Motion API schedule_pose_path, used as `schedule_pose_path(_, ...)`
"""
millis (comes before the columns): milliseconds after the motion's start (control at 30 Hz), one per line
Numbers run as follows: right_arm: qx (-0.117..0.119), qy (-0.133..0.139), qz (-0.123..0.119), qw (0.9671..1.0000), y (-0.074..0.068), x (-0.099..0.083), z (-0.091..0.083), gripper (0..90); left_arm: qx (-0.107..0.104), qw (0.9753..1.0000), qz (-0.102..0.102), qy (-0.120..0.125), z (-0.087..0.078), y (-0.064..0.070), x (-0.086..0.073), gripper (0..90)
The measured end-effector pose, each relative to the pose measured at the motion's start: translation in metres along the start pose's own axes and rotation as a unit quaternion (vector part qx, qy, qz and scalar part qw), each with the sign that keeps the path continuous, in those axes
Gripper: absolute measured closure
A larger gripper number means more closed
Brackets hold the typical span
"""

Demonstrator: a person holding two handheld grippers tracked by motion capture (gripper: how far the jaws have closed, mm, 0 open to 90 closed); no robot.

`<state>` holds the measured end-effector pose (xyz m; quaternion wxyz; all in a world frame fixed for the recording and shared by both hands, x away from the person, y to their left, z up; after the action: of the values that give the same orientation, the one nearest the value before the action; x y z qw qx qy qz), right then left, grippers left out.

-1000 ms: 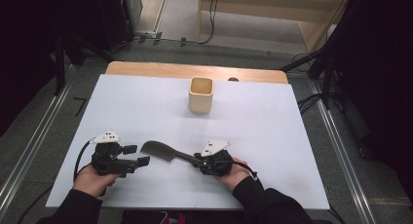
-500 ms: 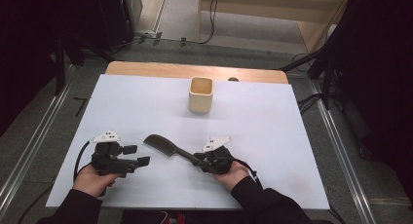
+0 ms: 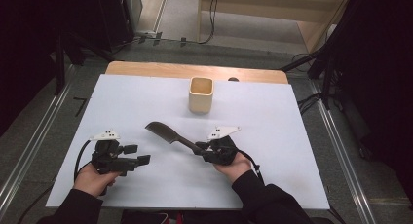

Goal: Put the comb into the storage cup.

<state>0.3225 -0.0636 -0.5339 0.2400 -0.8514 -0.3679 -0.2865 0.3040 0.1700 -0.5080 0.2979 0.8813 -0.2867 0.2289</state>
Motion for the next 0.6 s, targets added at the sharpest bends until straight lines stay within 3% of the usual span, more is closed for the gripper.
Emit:
schedule_pose_path(233, -0.004, 0.001, 0.035, 0.9994, 0.002, 0.009, -0.002, 70.4, 0.000, 1.0000, 0.007, -0.004, 0.003, 0.005, 0.001, 24.2)
schedule_pose_path(600, -0.021, 0.010, 0.061, 0.9979, -0.005, 0.020, -0.002, 70.4, -0.019, 0.9997, 0.011, -0.007, 0.014, 0.011, 0.016, 24.2)
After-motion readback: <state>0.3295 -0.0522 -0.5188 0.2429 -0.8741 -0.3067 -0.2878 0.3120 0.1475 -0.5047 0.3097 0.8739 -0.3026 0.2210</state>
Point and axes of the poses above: each handheld gripper's, and its own axes: z roughly forward along the jaws, x roughly out of its top, y roughly to its right, the point moved 8 cm from there along z, roughly forward along the jaws, and after that the axes turned 9 degrees about -y, right-handed, at the moved point
